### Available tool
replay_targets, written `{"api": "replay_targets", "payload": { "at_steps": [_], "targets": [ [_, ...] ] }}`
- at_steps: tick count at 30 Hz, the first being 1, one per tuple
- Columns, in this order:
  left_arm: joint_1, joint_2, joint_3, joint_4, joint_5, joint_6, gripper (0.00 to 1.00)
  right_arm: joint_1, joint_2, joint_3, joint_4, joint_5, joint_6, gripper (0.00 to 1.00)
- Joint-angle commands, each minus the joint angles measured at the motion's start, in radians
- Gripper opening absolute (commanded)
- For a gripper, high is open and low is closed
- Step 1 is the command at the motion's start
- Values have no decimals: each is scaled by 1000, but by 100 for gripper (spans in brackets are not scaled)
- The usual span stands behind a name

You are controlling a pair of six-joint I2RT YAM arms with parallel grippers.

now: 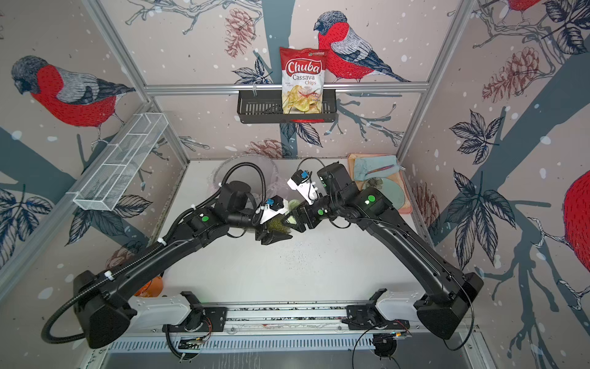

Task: Empty moldy mung beans from jars
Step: Unscrew the lid from the jar.

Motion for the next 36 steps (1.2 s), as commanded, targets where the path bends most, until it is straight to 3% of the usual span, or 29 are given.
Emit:
{"api": "replay_targets", "payload": {
  "at_steps": [1, 4, 13, 25, 31, 36],
  "targets": [
    [1, 2, 8, 35, -32, 5, 17, 8, 0, 16, 56, -61, 11, 41],
    [1, -5, 1, 48, -33, 6, 0, 8, 2, 15, 51, -56, 8, 43],
    [2, -37, -36, 112, -46, 4, 0, 9, -11, -3, 68, -55, 25, 59],
    [2, -39, -33, 120, -32, -8, 0, 11, -31, -37, 127, -78, 60, 60],
    [2, -47, -35, 129, -42, -10, 0, 12, -28, -30, 119, -48, 68, 75],
    [2, -46, -36, 129, -49, -14, 0, 20, -22, -23, 108, -32, 66, 82]
  ]
}}
